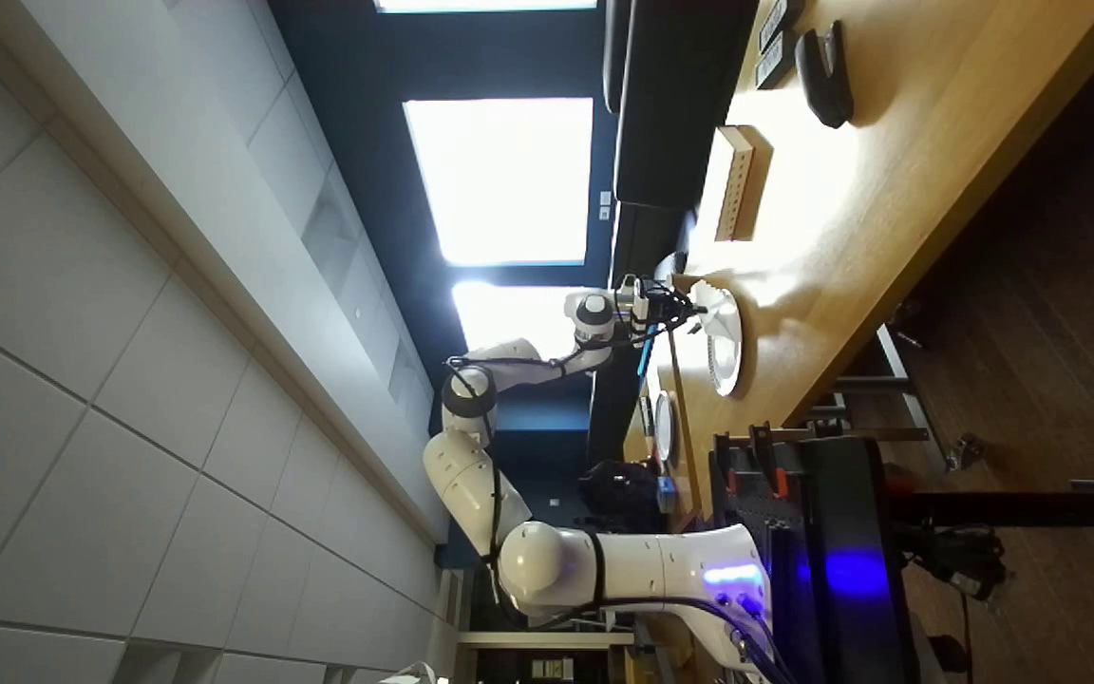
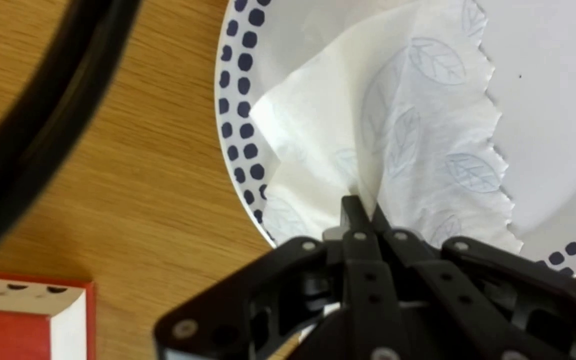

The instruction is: Use the white napkin to wipe the white plate.

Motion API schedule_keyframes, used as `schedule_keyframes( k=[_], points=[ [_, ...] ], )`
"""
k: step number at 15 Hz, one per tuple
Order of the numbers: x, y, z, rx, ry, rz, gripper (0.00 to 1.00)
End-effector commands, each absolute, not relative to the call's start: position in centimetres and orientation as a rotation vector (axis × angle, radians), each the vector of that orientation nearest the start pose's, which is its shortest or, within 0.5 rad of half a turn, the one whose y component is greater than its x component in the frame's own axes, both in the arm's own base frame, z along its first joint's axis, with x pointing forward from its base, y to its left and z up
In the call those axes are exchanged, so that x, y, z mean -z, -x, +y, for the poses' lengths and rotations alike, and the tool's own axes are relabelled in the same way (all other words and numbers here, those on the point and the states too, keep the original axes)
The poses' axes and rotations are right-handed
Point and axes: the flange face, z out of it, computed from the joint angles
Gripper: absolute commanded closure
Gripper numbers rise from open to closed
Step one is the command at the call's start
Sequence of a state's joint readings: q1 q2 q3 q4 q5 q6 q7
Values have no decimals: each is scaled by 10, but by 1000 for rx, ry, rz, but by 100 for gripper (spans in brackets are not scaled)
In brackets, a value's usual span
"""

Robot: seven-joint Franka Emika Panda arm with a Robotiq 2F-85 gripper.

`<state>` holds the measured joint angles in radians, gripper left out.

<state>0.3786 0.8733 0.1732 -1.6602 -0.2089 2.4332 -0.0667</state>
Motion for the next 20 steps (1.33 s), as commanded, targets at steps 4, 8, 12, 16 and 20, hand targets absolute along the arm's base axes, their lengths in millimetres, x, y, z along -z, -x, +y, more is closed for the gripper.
schedule_keyframes(
  k=[4, 8, 12, 16, 20],
  points=[
    [-102, -576, 331, -32, 2949, -917, 100],
    [-86, -573, 323, -54, 2952, -861, 100],
    [-72, -566, 319, -70, 2957, -863, 100],
    [-66, -558, 321, -74, 2953, -882, 100],
    [-70, -544, 335, -81, 2921, -951, 100]
  ],
)
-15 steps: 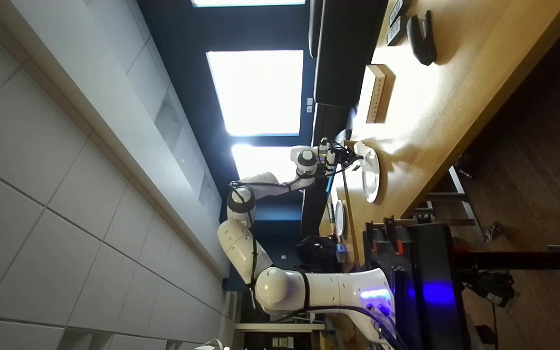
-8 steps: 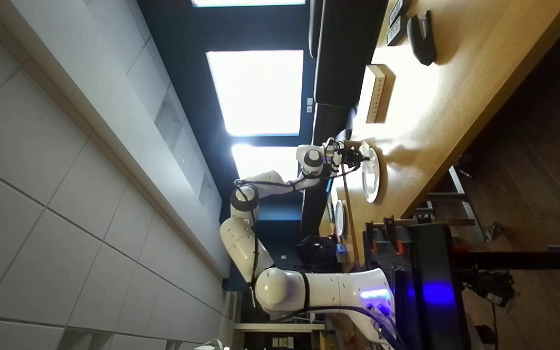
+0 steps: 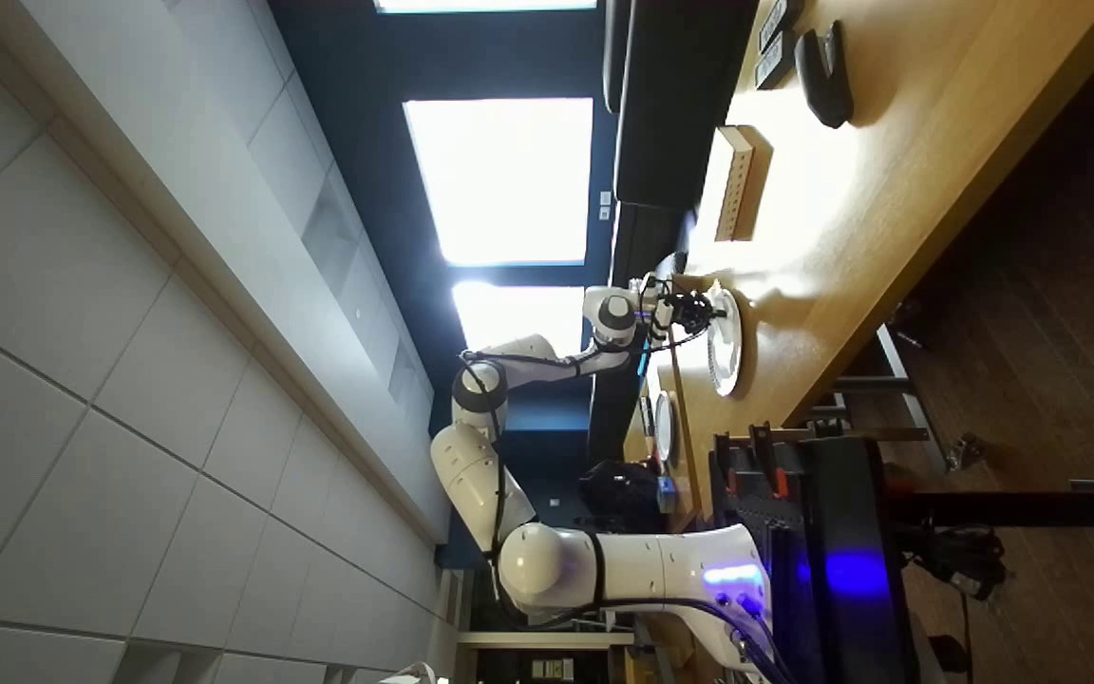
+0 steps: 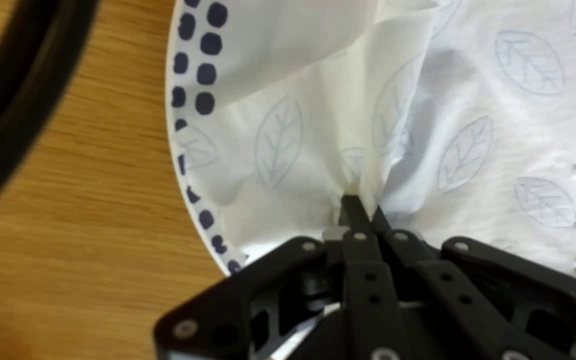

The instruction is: Use the white napkin to wipe the white plate.

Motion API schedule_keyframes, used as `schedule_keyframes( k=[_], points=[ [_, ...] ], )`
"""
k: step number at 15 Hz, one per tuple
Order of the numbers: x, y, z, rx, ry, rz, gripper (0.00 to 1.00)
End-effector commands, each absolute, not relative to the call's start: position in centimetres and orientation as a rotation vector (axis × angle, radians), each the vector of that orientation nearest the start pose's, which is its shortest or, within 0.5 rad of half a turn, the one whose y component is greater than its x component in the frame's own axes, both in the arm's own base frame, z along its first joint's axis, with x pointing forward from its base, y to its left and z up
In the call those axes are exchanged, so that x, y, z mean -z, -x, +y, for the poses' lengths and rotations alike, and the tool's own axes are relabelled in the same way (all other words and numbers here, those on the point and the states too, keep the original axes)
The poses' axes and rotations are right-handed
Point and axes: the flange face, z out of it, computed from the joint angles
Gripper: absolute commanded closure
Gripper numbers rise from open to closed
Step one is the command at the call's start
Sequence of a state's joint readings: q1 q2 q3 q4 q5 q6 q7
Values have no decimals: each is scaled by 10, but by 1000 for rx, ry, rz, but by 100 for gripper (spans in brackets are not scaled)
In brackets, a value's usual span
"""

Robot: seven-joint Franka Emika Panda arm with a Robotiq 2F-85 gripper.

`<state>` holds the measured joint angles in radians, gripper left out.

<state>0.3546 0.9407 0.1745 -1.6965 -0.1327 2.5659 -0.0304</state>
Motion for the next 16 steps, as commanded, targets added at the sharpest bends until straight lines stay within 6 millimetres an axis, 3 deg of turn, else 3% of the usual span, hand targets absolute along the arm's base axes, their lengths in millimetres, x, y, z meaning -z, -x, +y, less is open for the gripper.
schedule_keyframes(
  k=[1, 8, 12, 16],
  points=[
    [-71, -538, 341, -84, 2909, -971, 100],
    [-67, -485, 382, -127, 2822, -1121, 100],
    [-63, -477, 368, -151, 2836, -1118, 100],
    [-68, -499, 338, -90, 2893, -1026, 100]
  ],
)
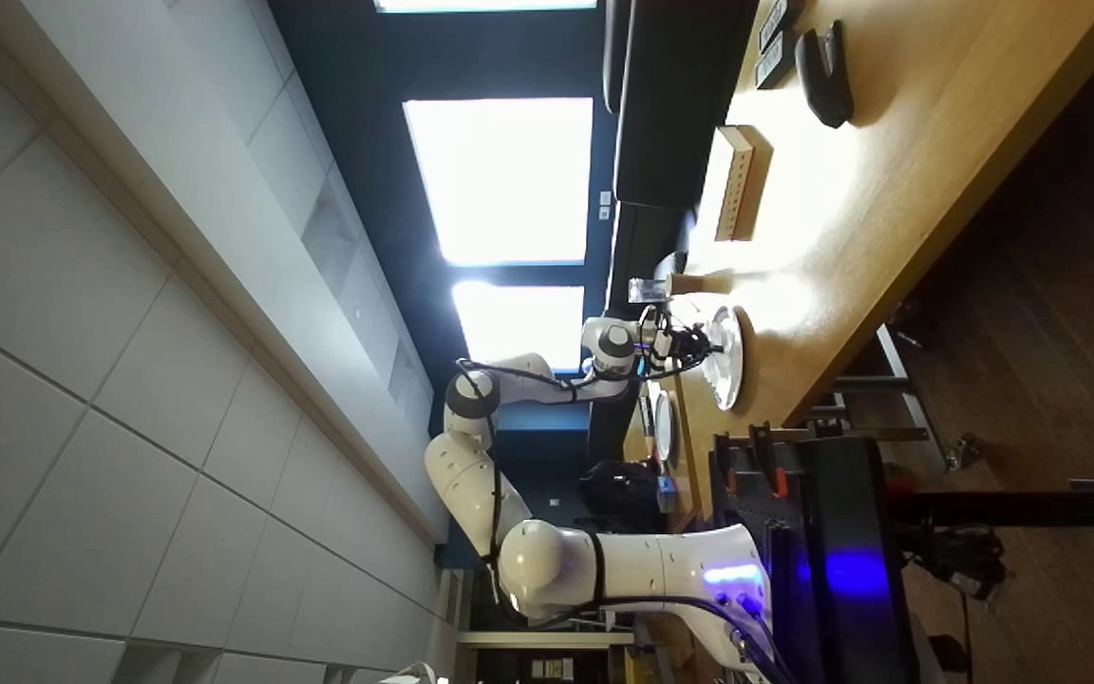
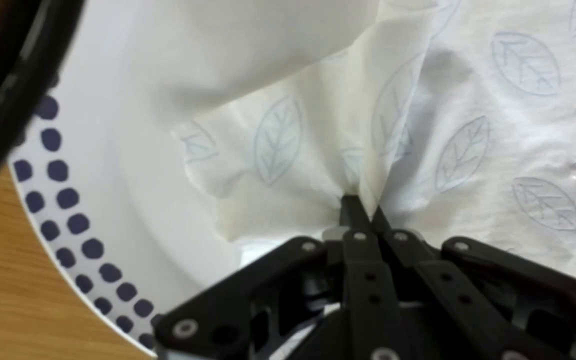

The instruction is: Use the white napkin to wipe the white plate.

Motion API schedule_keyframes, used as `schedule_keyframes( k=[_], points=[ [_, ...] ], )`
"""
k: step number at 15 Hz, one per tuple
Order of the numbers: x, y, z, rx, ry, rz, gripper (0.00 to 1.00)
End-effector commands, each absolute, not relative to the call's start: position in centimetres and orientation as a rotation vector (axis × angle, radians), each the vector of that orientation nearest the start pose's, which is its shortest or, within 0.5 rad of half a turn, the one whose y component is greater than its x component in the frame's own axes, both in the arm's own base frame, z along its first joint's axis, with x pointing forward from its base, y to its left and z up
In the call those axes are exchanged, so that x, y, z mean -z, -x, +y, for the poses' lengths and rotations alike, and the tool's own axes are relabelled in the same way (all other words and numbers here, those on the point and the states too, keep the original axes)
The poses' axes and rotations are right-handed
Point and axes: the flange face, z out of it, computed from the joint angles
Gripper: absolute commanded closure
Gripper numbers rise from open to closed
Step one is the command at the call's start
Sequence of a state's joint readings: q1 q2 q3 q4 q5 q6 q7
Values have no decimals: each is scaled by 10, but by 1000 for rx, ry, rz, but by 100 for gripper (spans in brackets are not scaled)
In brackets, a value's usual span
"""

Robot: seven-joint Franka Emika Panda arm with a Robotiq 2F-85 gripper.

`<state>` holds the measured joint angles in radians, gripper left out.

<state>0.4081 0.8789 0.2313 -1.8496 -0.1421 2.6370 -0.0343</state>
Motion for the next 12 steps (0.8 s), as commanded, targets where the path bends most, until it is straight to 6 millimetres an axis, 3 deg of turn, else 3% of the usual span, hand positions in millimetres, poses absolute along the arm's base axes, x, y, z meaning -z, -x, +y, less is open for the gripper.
schedule_keyframes(
  k=[1, 6, 12],
  points=[
    [-68, -507, 328, -72, 2913, -1005, 100],
    [-72, -547, 280, -26, 2989, -877, 100],
    [-94, -539, 286, -32, 2927, -897, 100]
  ],
)
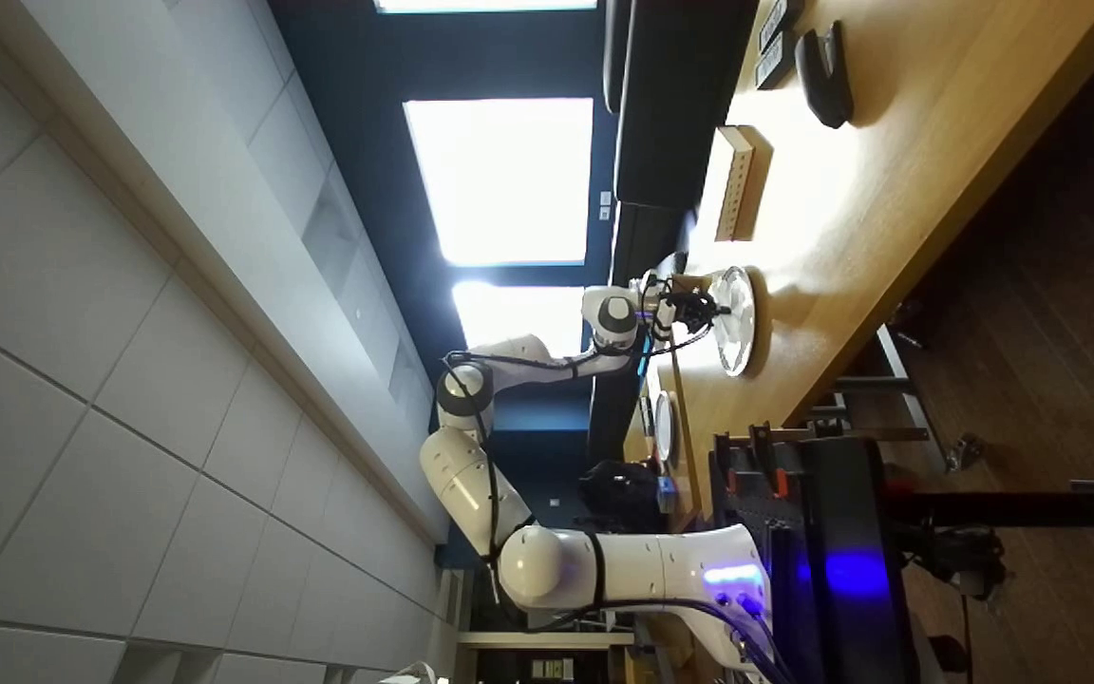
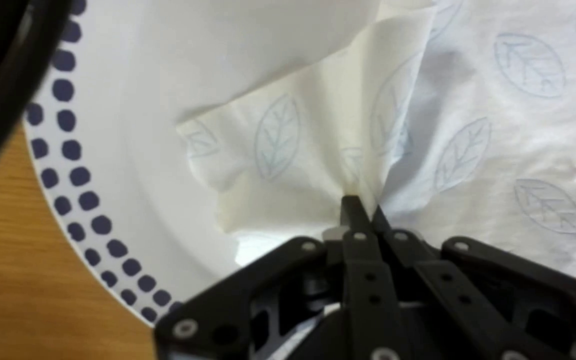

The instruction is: Use the white napkin to wipe the white plate.

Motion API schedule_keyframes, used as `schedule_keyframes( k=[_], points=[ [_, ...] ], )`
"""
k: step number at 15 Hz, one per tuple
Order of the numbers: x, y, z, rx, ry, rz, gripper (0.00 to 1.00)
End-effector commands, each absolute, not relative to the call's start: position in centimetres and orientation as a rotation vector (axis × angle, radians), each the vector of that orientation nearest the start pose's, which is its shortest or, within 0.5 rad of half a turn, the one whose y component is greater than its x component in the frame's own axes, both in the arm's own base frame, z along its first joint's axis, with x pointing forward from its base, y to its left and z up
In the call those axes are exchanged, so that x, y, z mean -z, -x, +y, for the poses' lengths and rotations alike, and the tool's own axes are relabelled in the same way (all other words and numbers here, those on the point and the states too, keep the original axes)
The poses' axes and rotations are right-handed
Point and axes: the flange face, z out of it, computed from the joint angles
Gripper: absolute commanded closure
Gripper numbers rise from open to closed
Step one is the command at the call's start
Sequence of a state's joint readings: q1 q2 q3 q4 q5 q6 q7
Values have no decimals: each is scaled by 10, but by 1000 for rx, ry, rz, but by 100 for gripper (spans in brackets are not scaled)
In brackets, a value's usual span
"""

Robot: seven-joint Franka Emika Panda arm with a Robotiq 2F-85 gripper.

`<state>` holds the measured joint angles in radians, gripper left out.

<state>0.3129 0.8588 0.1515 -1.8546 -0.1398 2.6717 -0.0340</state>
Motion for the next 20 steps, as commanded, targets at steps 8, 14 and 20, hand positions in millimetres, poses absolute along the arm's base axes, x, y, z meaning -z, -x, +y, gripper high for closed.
schedule_keyframes(
  k=[8, 14, 20],
  points=[
    [-105, -507, 299, -121, 2820, -977, 100],
    [-83, -505, 247, -220, 2866, -885, 100],
    [-86, -527, 210, -186, 2913, -780, 100]
  ],
)
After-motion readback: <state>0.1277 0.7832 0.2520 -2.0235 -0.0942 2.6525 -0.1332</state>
